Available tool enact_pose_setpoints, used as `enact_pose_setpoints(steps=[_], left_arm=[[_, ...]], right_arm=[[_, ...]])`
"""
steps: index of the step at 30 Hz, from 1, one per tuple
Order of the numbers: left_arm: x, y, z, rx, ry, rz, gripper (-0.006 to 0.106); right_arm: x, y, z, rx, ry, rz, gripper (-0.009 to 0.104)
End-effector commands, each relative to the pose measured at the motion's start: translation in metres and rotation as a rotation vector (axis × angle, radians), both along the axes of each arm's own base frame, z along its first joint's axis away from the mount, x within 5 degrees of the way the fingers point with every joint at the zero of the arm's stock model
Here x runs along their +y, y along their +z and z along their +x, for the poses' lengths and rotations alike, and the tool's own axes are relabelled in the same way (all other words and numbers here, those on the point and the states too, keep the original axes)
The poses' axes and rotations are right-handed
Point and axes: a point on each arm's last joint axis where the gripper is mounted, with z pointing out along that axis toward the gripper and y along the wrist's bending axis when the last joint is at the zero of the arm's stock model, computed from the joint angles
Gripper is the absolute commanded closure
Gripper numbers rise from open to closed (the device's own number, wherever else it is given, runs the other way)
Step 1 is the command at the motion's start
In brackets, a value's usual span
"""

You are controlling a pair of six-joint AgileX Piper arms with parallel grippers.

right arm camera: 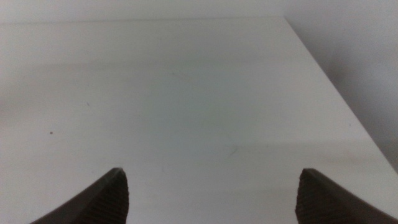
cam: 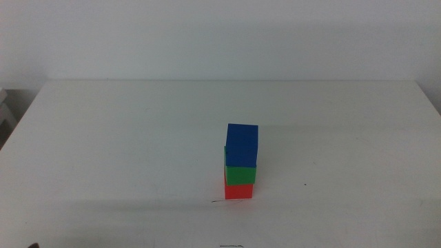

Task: Stack red cubes first, then green, then blue cubes in a specific spot.

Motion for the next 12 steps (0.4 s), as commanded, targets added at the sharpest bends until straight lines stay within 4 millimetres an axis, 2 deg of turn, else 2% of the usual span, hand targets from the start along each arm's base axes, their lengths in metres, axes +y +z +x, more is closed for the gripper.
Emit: enact_pose_setpoints(steps=[1, 12], left_arm=[[-0.0006, 0.0104, 0.0016, -0.14, -0.004, -0.016, 0.008], [-0.0006, 0.011, 0.0019, -0.149, -0.004, -0.014, 0.008]], right_arm=[[-0.0003, 0.0145, 0.0001, -0.117, -0.002, -0.022, 0.001], [-0.0003, 0.0052, 0.001, -0.085, -0.002, -0.021, 0.001]])
